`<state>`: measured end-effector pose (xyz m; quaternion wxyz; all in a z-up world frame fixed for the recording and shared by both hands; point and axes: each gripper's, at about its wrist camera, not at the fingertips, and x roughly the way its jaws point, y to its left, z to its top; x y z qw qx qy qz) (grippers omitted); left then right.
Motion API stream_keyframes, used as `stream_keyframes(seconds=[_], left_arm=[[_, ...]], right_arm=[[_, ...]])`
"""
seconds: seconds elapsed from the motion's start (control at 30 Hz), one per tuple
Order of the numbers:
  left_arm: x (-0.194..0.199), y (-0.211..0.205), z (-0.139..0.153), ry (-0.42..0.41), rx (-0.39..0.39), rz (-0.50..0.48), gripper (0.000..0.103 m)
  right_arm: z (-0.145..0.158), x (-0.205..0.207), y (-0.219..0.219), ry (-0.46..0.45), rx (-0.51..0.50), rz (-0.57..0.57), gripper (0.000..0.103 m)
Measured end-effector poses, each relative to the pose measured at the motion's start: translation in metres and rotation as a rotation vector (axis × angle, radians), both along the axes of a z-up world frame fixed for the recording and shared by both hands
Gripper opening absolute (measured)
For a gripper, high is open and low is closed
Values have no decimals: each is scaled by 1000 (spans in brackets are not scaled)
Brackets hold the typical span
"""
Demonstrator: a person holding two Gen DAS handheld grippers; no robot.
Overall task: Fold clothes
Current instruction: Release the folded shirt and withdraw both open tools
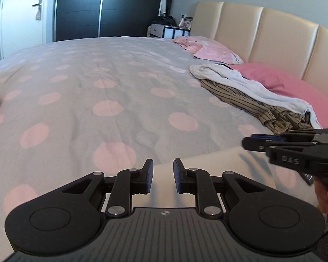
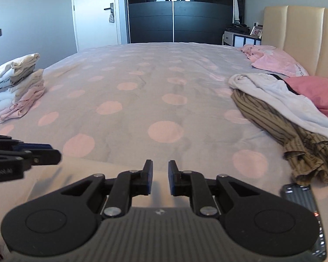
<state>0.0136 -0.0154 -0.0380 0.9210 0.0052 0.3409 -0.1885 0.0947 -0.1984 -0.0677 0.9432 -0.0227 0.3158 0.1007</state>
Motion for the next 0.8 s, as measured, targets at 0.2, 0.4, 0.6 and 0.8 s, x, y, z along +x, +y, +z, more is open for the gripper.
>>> stream_keyframes(seconds=[0.2, 0.4, 0.6, 0.8], left_arm=[[13, 4, -32, 95, 38, 15, 16], [13, 15, -49, 139, 16, 17, 16], [11, 8, -43, 119, 52, 13, 16], [-3, 2, -21, 35, 44, 5, 17]], right_arm=[[-41, 12, 3, 139, -16, 12, 26], [-54, 6, -4, 112, 12, 27, 26], [-48, 9, -8, 127, 32, 26, 26], [-21, 0, -7, 58, 33, 14, 32]])
